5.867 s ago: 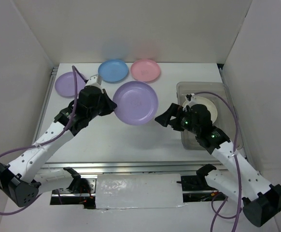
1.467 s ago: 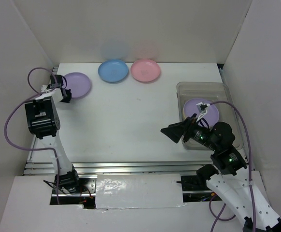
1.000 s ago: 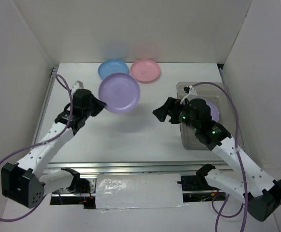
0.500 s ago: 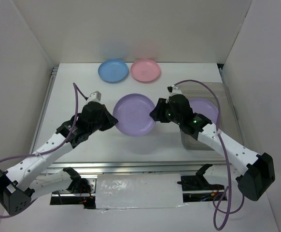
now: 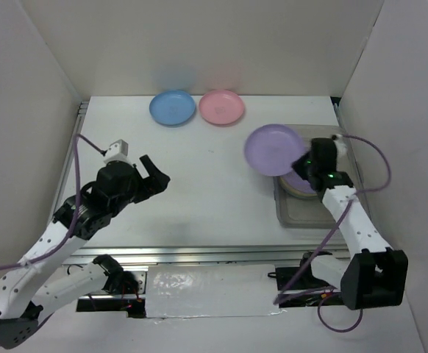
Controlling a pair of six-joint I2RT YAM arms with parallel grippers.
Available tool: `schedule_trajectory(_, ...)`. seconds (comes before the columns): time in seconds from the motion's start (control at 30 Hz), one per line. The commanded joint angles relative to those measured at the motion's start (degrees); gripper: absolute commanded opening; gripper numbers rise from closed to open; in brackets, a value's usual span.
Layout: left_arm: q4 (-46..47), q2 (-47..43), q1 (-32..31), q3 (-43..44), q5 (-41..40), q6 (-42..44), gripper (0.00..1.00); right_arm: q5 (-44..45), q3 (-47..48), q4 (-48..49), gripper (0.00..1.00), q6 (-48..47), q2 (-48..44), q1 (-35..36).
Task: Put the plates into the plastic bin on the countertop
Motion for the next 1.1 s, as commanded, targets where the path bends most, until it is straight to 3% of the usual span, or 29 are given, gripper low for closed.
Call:
schedule_trajectory(0.0, -5.14, -5.05, 1.63, 1.78, -3.47, 3.89, 0.99, -2.72, -4.93, 0.11, 0.0, 4.39, -5.74, -15.91)
schedule_trajectory(0.07, -6.46, -6.03, 2.43, 1.43, -2.86, 6.0, 0.99, -9.9, -7.75, 2.22, 0.0, 4.31, -5.4, -27.05)
schedule_trajectory(0.17, -7.08, -6.82, 4.62, 0.21, -1.46, 7.67, 0.99, -16.59, -9.7, 5.12, 0.0, 3.34, -0.24, -35.44)
schedule_trajectory(0.3, -6.29, -6.21, 6.56, -1.81, 1.71, 9.6, 0.99, -20.66, -10.14, 7.67, 0.0, 1.76, 5.49, -38.55)
schedule_trajectory(0.43, -4.98, -5.77, 8.14, -2.96, 4.26, 10.92, 0.99, -21.02, -11.37, 8.55, 0.02, 1.14, 4.71, -39.34)
schedule_trajectory(0.57, -3.05, -5.59, 9.46, -4.28, 6.54, 11.89, 0.99, -20.32, -11.29, 6.98, 1.0, 1.14, 0.42, -39.43)
schedule_trajectory(0.83, 0.73, -3.22, 11.13, -7.09, 7.34, 11.02, 0.99, -13.65, -6.02, -2.34, 1.0, 0.88, -12.58, -38.46)
schedule_trajectory(1.07, 6.35, 3.44, 14.38, -7.27, 11.38, 8.82, 0.99, -16.61, -5.22, -4.18, 1.0, -1.14, -12.71, -38.64)
